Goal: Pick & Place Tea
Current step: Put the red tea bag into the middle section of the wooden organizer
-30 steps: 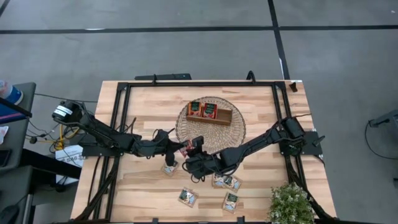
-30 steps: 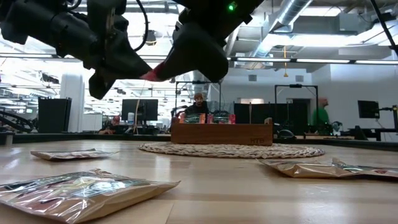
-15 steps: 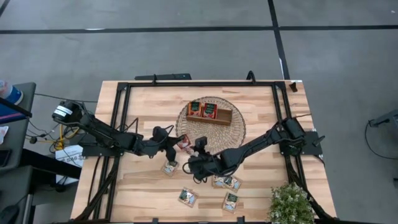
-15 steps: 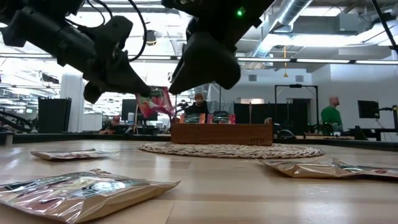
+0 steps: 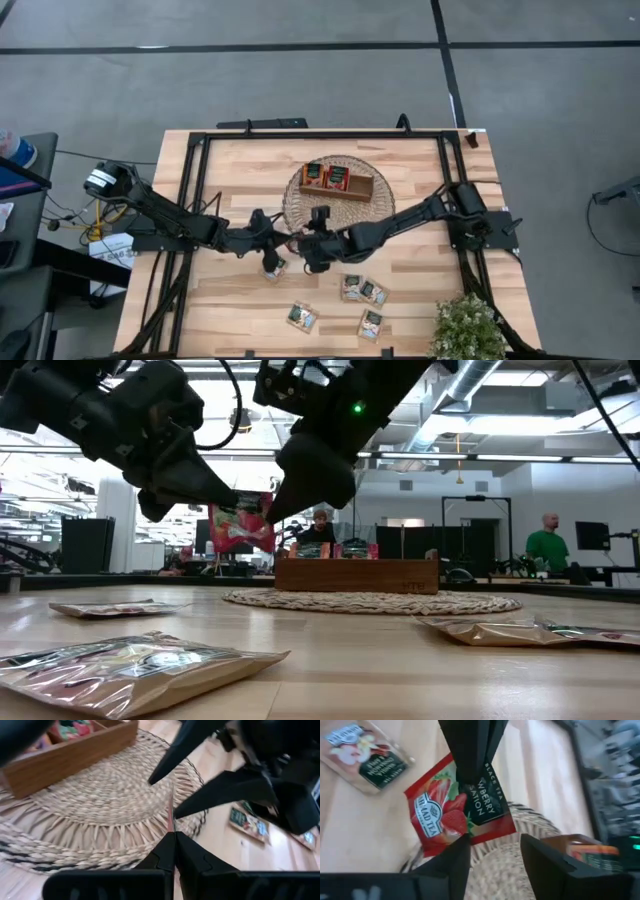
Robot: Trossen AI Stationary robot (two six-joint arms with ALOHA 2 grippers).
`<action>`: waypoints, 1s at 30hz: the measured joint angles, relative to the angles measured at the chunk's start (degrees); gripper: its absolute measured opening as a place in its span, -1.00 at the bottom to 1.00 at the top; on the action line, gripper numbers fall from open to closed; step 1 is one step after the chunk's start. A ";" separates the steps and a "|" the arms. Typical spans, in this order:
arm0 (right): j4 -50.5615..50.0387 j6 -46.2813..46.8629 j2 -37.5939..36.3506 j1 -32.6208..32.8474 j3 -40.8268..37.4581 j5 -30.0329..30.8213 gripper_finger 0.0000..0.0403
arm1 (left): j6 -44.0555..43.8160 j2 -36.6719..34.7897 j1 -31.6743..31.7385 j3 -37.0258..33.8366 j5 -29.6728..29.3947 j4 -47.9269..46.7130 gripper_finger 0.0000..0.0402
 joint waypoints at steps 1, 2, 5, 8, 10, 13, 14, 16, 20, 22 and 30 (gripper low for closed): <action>0.20 0.00 0.00 -0.38 -0.01 -1.50 -0.24 | 0.79 0.00 -0.09 0.00 0.49 0.00 -1.00; 0.51 -0.02 0.00 -0.69 -0.02 -3.11 -0.28 | 1.31 0.00 -0.33 0.00 0.93 0.12 -1.00; 1.94 -0.28 0.00 -1.37 -0.02 -7.54 -0.38 | 3.45 0.00 -0.83 0.00 1.67 1.61 -1.00; 3.59 -0.76 0.00 -1.79 -0.02 -11.32 -0.45 | 4.52 0.00 -1.00 0.00 2.81 2.81 -1.00; 4.70 -0.85 0.00 -1.81 -0.04 -11.82 -0.48 | 4.59 0.00 -0.98 0.00 2.88 2.86 -1.00; 4.87 -1.00 0.00 -1.73 0.39 -12.01 -0.51 | 4.59 0.00 -0.98 0.00 2.87 2.65 -1.00; 4.37 -1.05 0.00 -1.73 0.80 -12.33 -0.53 | 4.59 0.00 -0.98 0.00 2.86 2.62 -1.00; 3.05 -1.26 0.00 -1.74 1.84 -14.58 -0.61 | 4.57 0.00 -0.98 0.00 2.88 2.60 -1.00; 0.06 -1.30 0.00 -2.47 3.46 -22.56 -0.94 | 4.57 0.00 -1.05 0.00 3.32 2.51 -1.00; -0.88 -0.04 0.00 -2.93 3.95 -23.79 -0.97 | 4.82 0.00 -1.02 0.00 3.03 2.56 -1.00; -2.96 1.32 0.00 -2.81 4.03 -23.81 -1.00 | 4.88 0.00 -0.96 0.66 1.10 3.45 -0.77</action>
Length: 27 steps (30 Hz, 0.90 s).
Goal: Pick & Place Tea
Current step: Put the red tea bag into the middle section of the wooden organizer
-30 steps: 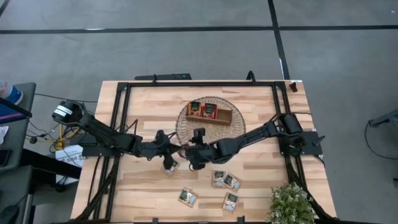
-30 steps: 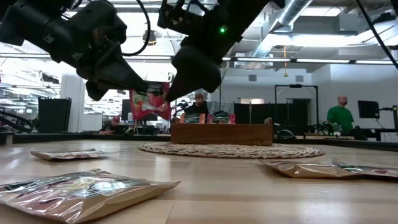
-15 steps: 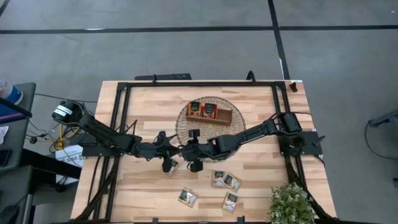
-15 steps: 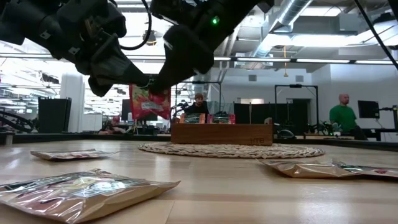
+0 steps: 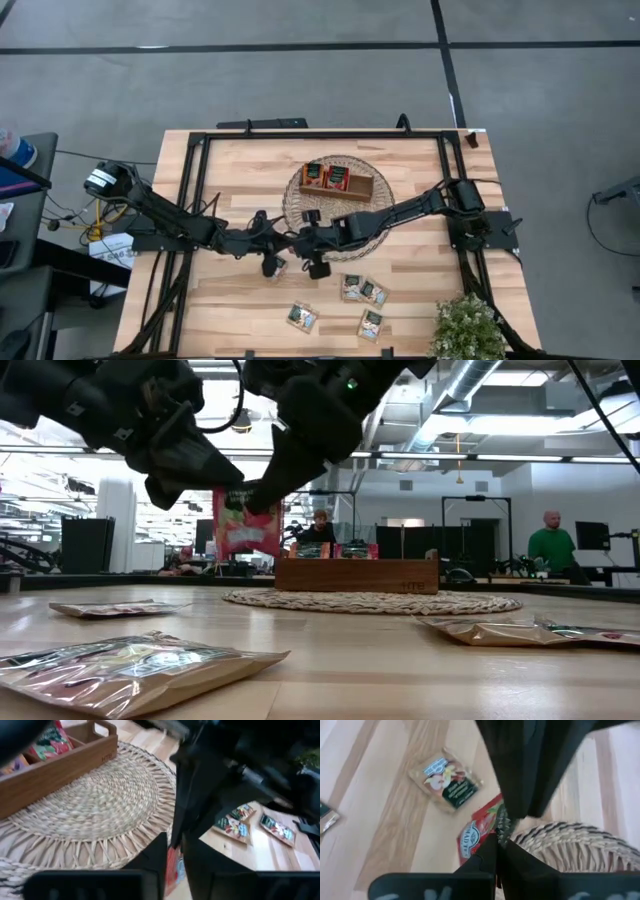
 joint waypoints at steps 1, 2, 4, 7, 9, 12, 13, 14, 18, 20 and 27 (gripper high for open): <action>-0.63 0.15 0.00 0.00 0.00 0.04 -1.00 | 0.02 0.00 0.00 0.18 -0.20 0.04 -0.70; -1.32 0.21 0.00 0.00 -0.02 0.04 -1.00 | 0.04 0.00 0.00 0.38 -0.42 0.01 -0.63; -2.71 0.20 0.00 -0.02 -0.02 0.09 -1.00 | 0.10 0.00 0.00 0.78 -0.95 -0.07 -0.49; -7.61 1.16 -1.11 -0.63 -0.17 1.99 -1.00 | 0.01 -0.04 0.02 0.87 -0.65 -0.28 -0.33; -9.81 1.74 -2.56 -1.52 -0.17 3.38 -1.00 | -0.37 -0.04 0.02 0.87 -0.37 -0.48 -0.27; -11.61 2.56 -6.22 -2.88 -2.25 5.14 -1.00 | -0.35 -0.04 0.02 0.87 0.55 -0.68 -0.23; -11.48 2.67 -7.36 -3.41 -2.86 5.43 -1.00 | -0.37 -0.04 0.02 0.87 0.67 -0.90 -0.23; -11.52 2.73 -8.76 -3.97 -3.61 5.99 -1.00 | -0.42 -0.04 0.02 0.85 0.69 -0.94 -0.22; -10.58 2.69 -15.10 -7.23 -7.96 7.72 -1.00 | -0.81 -0.04 0.02 0.85 0.92 -0.92 -0.22; -9.45 2.66 -18.20 -9.80 -10.85 7.77 -1.00 | -1.41 -0.04 0.00 0.85 1.62 -0.90 -0.22; -0.76 0.72 -23.43 -18.99 -19.41 3.12 -1.00 | -1.96 -0.04 0.00 0.85 2.84 -0.48 -0.22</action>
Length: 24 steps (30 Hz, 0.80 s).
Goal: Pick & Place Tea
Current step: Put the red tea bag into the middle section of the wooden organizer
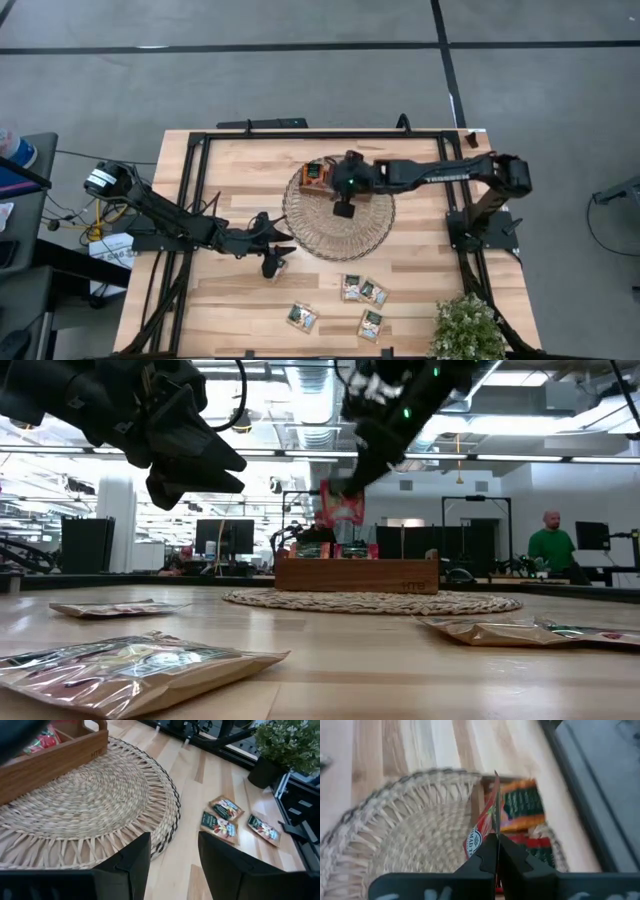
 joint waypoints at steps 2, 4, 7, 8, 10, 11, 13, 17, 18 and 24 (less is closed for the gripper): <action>0.59 -0.55 0.05 -2.28 -1.73 -1.59 -1.00 | -0.76 0.00 0.00 0.00 0.00 0.01 -0.22; 3.53 -1.04 0.96 -4.06 -3.30 -1.57 -1.00 | -0.77 0.00 0.00 0.00 0.00 0.02 -0.22; 2.91 -1.00 2.58 -6.34 -5.15 -1.92 -1.00 | -0.77 0.00 0.00 0.00 0.02 0.01 -0.22; 3.98 -1.03 3.44 -6.59 -5.14 -1.99 -1.00 | -0.78 0.00 0.00 0.00 0.01 0.02 -0.22; 4.09 -1.48 4.43 -7.00 -5.15 -2.38 -1.00 | -0.75 0.00 0.00 0.00 0.03 0.02 -0.22; 4.53 -1.50 5.06 -7.04 -5.15 -2.44 -1.00 | -0.75 0.00 0.02 0.00 0.04 0.01 -0.22; 5.68 -1.89 6.52 -7.04 -5.15 -3.21 -1.00 | -0.75 0.00 0.02 0.00 0.05 0.01 -0.22; 5.88 -2.05 7.34 -6.63 -5.11 -3.42 -1.00 | -0.75 0.00 0.02 0.00 0.22 -0.01 -0.22; 5.27 -2.05 7.34 -6.61 -5.17 -3.27 -1.00 | -0.77 0.00 0.02 0.00 0.23 -0.01 -0.22; 4.03 -1.50 7.15 -5.87 -5.18 -3.20 -1.00 | -0.95 0.02 0.02 0.00 0.22 0.00 -0.22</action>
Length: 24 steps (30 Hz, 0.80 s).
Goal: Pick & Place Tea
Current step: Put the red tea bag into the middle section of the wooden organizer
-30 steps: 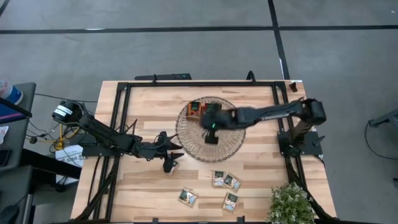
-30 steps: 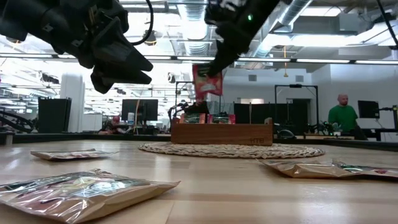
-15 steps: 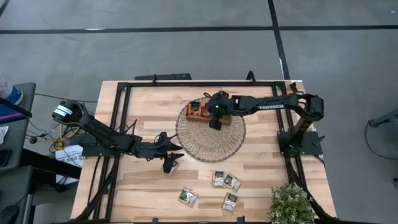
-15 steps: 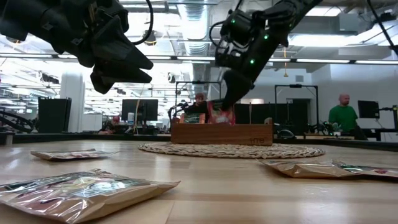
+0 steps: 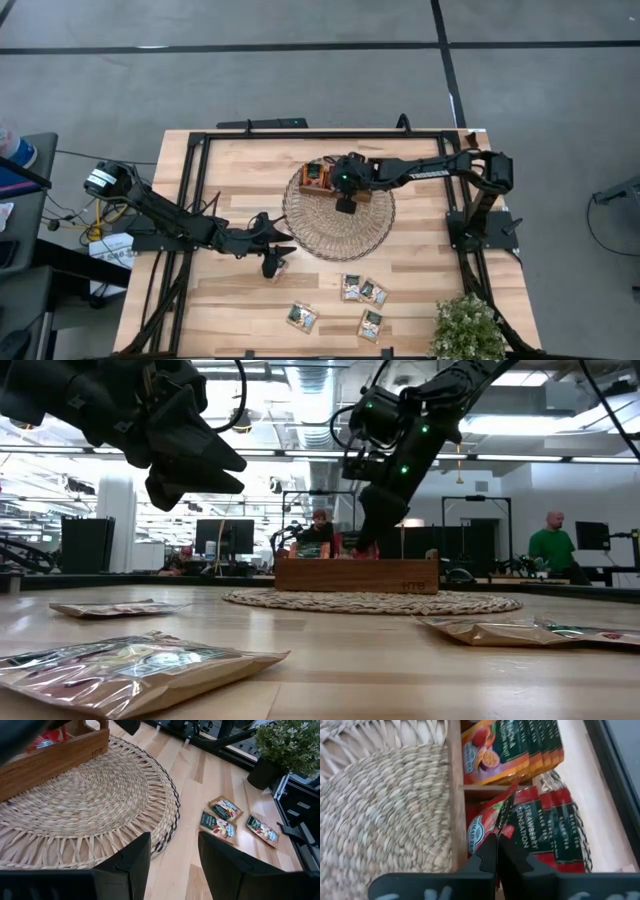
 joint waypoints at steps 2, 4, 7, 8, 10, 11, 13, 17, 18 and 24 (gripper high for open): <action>-1.14 -0.02 -0.12 0.28 0.00 -0.08 -0.96 | -1.03 0.00 0.00 0.00 0.02 -0.01 -0.22; -2.62 -0.04 -0.09 0.52 0.00 -0.15 -0.89 | -1.38 0.00 0.00 0.00 0.02 -0.01 -0.22; -3.31 -0.06 -0.10 0.89 0.00 -0.18 -0.72 | -1.44 0.00 0.00 0.00 0.02 -0.01 -0.22; -3.20 -0.31 -0.09 0.88 0.00 -0.18 -0.67 | -1.45 0.00 0.00 0.00 0.01 -0.01 -0.22; -2.19 -1.03 -0.09 0.83 0.00 -0.07 -0.56 | -1.46 0.00 0.00 0.00 0.00 -0.01 -0.22; -1.63 -1.28 -0.09 0.84 0.00 -0.03 -0.52 | -1.46 0.00 0.00 0.00 0.02 -0.01 -0.22; -1.24 -1.44 -0.09 0.82 0.30 0.26 -0.46 | -1.46 0.00 0.00 0.00 0.01 -0.01 -0.22; -1.22 -2.68 -0.11 0.41 2.10 0.32 -0.43 | -1.46 0.00 0.00 0.00 0.02 -0.01 -0.22; -1.34 -3.00 -0.11 0.36 2.39 0.29 -0.44 | -1.46 0.00 0.00 0.00 0.00 -0.01 -0.22; -2.24 -4.48 -0.11 -0.65 2.78 -1.46 -0.79 | -1.46 0.00 0.00 0.00 0.00 -0.01 -0.22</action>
